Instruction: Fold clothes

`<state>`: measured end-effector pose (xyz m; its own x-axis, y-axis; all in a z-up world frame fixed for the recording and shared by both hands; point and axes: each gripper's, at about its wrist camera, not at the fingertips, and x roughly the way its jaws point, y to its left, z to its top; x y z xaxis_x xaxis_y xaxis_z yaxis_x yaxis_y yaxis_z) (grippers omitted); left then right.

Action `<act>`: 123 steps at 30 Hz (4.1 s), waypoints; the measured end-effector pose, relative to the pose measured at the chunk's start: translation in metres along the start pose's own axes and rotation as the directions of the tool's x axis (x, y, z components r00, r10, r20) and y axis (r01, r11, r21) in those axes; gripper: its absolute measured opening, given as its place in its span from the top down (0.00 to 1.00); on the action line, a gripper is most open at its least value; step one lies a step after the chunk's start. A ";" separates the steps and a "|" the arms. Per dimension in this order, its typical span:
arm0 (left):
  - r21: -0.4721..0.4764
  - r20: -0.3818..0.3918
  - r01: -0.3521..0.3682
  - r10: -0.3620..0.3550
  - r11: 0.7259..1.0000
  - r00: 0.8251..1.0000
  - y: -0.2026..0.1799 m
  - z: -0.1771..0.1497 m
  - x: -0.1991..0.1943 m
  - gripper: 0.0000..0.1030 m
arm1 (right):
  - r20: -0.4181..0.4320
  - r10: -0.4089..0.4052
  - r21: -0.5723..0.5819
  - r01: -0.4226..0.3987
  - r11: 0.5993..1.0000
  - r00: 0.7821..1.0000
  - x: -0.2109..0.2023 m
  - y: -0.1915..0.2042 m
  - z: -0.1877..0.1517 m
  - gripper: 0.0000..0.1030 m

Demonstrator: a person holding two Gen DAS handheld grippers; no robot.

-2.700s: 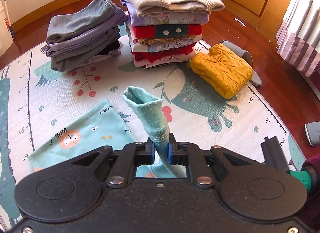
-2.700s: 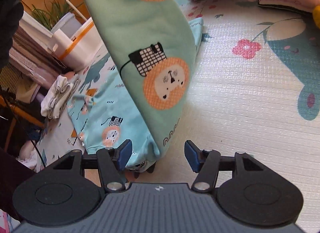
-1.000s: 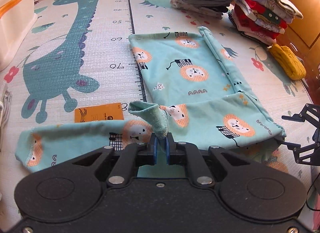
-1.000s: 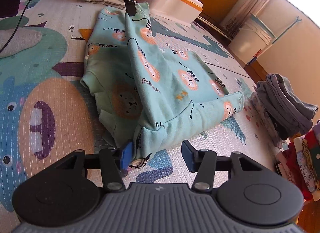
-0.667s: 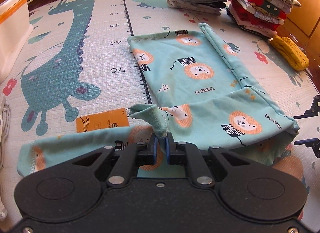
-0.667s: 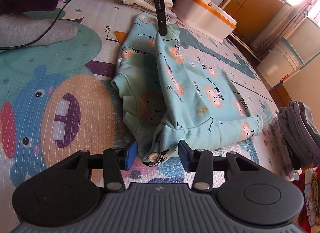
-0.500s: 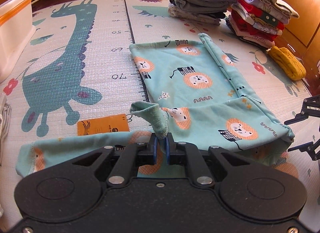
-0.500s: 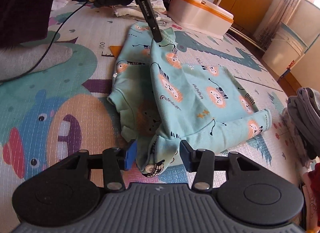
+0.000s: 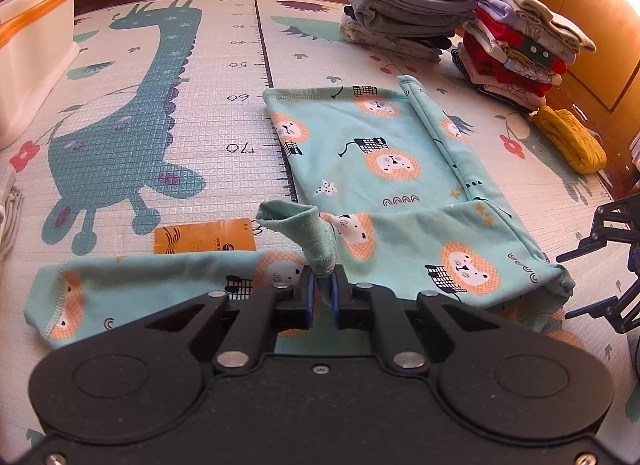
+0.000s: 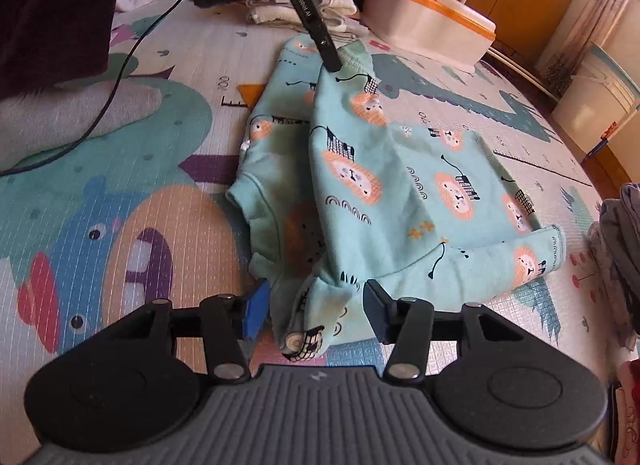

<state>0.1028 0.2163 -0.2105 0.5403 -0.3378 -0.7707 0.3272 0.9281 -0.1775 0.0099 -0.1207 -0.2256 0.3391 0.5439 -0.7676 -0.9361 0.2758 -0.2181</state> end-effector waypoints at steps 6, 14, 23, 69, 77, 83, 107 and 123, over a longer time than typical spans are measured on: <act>-0.056 0.018 -0.006 0.007 0.998 1.000 0.007 -0.005 -0.006 0.93 | -0.021 0.154 0.126 -0.151 0.981 0.988 0.028 -0.011 -0.011 0.39; -0.070 -0.040 -0.027 0.025 0.997 0.999 0.014 -0.021 0.003 0.92 | 0.073 0.112 0.171 -0.123 0.978 0.991 0.011 -0.013 -0.002 0.47; -0.099 -0.072 -0.066 0.059 0.993 0.996 0.023 -0.026 0.010 0.90 | 0.052 0.141 0.187 -0.148 0.971 0.989 0.019 -0.010 -0.005 0.38; -0.051 -0.147 0.283 -0.288 0.958 0.946 -0.097 0.216 0.227 0.96 | 0.159 0.089 0.303 -0.134 0.944 0.983 0.033 -0.018 -0.017 0.29; 0.002 -0.177 0.172 -0.169 0.985 0.970 -0.096 0.204 0.247 0.91 | 0.122 0.139 0.268 -0.168 0.949 0.983 0.037 -0.008 -0.016 0.20; 0.069 -0.136 0.086 -0.076 0.994 0.988 -0.094 0.215 0.230 0.72 | 0.121 0.142 0.271 -0.170 0.947 0.982 0.036 -0.006 -0.017 0.19; 0.438 -0.220 0.276 -0.195 0.856 0.956 -0.150 0.183 0.209 0.93 | 0.142 0.123 0.347 -0.166 0.923 0.982 0.037 -0.009 -0.024 0.15; 0.362 -0.171 0.146 -0.088 0.921 0.981 -0.133 0.215 0.266 0.87 | 0.127 0.123 0.325 -0.158 0.932 0.984 0.040 -0.002 -0.021 0.09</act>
<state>0.3696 -0.0303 -0.2603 0.3690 -0.3865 -0.8452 0.6608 0.7487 -0.0538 0.0230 -0.1163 -0.2687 0.2305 0.6697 -0.7060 -0.8962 0.4287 0.1141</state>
